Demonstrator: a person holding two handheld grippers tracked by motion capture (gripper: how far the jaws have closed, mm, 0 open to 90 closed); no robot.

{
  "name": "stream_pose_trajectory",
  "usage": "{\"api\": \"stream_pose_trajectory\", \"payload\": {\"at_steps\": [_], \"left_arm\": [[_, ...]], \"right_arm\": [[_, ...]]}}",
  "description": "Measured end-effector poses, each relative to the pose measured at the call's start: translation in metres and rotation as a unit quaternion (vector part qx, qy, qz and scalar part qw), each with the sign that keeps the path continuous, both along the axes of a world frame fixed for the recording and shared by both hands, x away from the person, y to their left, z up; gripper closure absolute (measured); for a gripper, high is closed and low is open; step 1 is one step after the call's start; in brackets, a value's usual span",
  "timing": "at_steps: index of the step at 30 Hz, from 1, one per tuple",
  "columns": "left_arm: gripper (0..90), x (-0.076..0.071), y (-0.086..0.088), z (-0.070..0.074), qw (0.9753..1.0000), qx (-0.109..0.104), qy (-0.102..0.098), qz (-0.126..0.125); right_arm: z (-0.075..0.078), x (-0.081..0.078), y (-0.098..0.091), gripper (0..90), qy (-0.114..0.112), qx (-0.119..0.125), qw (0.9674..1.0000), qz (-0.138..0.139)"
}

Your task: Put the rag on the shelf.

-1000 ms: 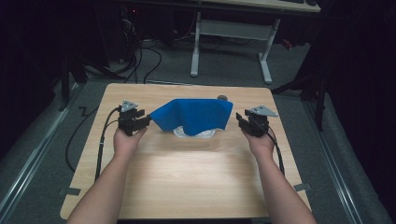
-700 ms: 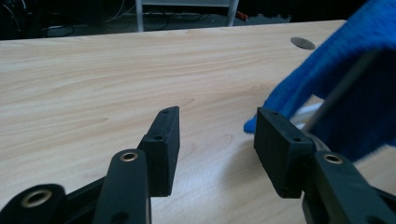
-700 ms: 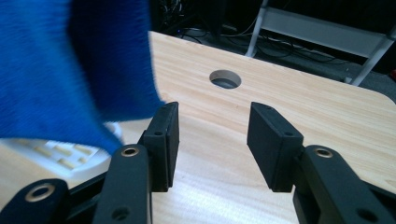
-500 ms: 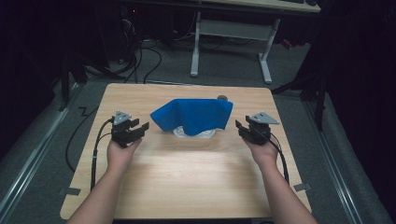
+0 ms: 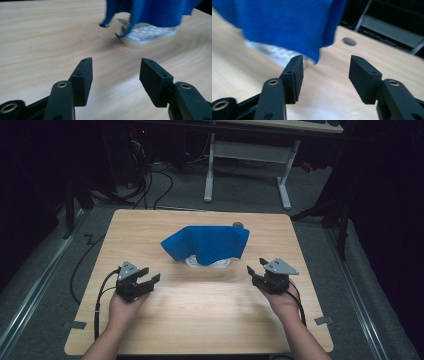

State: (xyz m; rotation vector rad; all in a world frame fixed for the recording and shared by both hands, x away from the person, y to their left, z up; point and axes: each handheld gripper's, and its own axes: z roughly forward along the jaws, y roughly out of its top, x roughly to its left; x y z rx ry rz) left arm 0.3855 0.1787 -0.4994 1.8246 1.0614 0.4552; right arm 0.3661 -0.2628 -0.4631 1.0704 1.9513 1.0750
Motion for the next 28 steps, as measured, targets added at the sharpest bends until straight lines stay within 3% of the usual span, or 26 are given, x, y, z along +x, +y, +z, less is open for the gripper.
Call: {"api": "stream_pose_trajectory", "payload": {"at_steps": [6, 10, 11, 13, 16, 17, 18, 19, 22, 28], "left_arm": [[42.3, -0.033, -0.016, -0.006, 0.9994, -0.011, 0.016, -0.028], [43.1, -0.067, -0.032, -0.02, 0.9954, -0.068, 0.041, -0.053], [43.8, -0.074, -0.04, -0.025, 0.9942, -0.064, 0.059, -0.063], [42.6, -0.08, -0.049, -0.028, 0.9928, -0.046, 0.07, -0.085], [41.7, -0.084, -0.061, -0.029, 0.9938, 0.009, 0.049, -0.1], [41.1, -0.084, -0.065, -0.029, 0.9933, 0.025, 0.041, -0.105], [40.5, -0.086, -0.068, -0.03, 0.9934, 0.012, 0.05, -0.102], [40.3, -0.082, -0.067, -0.03, 0.9924, 0.036, 0.039, -0.11], [39.6, -0.08, -0.067, -0.032, 0.9921, 0.035, 0.051, -0.109], [39.3, -0.079, -0.066, -0.029, 0.993, 0.017, 0.047, -0.107]], "right_arm": [[-0.013, -0.026, 0.008, 41.9, 0.014, -0.001, 0.9998, 0.015], [-0.029, -0.044, 0.015, 34.4, 0.03, 0.016, 0.999, 0.031], [-0.034, -0.049, 0.018, 30.1, 0.04, 0.014, 0.9986, 0.032], [-0.045, -0.06, 0.023, 27.1, 0.056, 0.024, 0.9978, 0.027], [-0.051, -0.072, 0.026, 17.9, 0.087, 0.003, 0.9955, 0.039], [-0.05, -0.074, 0.025, 18.4, 0.08, -0.001, 0.9961, 0.036], [-0.05, -0.076, 0.023, 18.7, 0.068, -0.003, 0.9971, 0.033], [-0.05, -0.075, 0.021, 18.4, 0.069, -0.004, 0.997, 0.035], [-0.056, -0.069, 0.019, 17.8, 0.085, 0.004, 0.9957, 0.035], [-0.058, -0.069, 0.013, 18.1, 0.082, 0.003, 0.9961, 0.032]]}}
